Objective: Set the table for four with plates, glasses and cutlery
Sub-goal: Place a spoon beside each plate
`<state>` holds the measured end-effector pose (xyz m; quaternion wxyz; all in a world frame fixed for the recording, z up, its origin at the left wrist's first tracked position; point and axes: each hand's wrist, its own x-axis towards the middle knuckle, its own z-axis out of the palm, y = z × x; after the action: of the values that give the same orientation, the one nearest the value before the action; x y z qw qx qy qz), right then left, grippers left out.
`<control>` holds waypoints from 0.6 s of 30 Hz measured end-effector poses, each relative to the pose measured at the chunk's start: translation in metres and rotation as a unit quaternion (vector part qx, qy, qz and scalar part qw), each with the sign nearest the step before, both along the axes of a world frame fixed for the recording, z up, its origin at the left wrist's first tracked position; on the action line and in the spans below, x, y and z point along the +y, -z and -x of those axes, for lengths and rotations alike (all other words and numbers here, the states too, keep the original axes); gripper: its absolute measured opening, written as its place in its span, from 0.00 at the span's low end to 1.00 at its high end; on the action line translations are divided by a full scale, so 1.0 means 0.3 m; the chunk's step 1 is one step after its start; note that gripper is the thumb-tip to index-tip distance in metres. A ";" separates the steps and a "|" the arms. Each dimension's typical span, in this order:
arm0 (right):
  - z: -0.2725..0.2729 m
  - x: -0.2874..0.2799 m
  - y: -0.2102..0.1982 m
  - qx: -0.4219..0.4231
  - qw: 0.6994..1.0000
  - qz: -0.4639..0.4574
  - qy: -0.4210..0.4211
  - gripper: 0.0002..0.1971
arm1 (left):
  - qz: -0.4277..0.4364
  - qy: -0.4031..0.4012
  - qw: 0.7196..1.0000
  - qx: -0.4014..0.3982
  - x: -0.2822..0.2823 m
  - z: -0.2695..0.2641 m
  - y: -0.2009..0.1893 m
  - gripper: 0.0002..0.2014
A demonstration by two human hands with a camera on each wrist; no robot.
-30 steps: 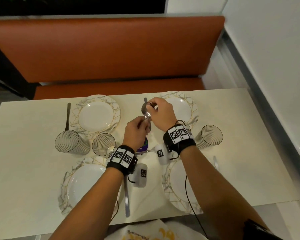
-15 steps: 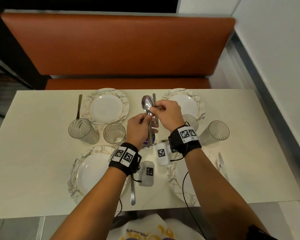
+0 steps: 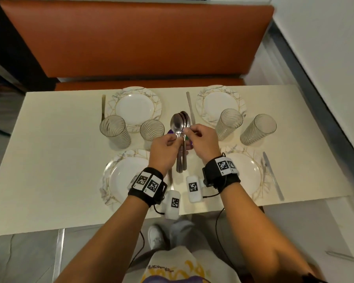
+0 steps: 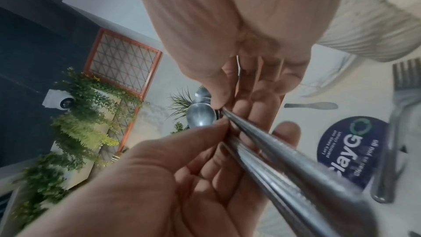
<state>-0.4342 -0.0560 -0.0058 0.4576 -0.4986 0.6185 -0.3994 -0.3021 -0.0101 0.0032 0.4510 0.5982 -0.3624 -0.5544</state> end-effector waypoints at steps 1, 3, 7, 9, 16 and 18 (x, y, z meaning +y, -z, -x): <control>0.000 0.020 0.013 0.008 1.000 0.007 0.019 0.06 | -0.002 0.006 1.000 0.002 0.026 -0.009 0.009 0.09; 0.008 0.052 0.044 0.002 0.999 0.001 0.048 0.08 | -0.012 0.015 1.000 -0.001 0.077 -0.026 0.023 0.10; 0.015 0.125 0.140 -0.073 0.992 -0.079 0.062 0.08 | -0.026 0.006 0.997 -0.069 0.169 -0.072 0.071 0.09; 0.011 0.165 0.207 -0.076 0.987 -0.122 0.067 0.08 | -0.036 -0.008 0.998 -0.056 0.206 -0.094 0.098 0.08; -0.021 0.247 0.391 0.174 0.964 -0.199 -0.016 0.14 | -0.060 -0.048 0.996 -0.051 0.270 -0.166 0.163 0.07; -0.035 0.247 0.402 0.217 0.957 -0.189 -0.024 0.14 | -0.065 -0.049 0.996 -0.046 0.276 -0.173 0.174 0.06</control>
<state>-0.4237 0.0180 -0.1263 0.4073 -0.4925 0.7551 -0.1461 -0.2504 0.0728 -0.0489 0.4208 0.6682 -0.3165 -0.5256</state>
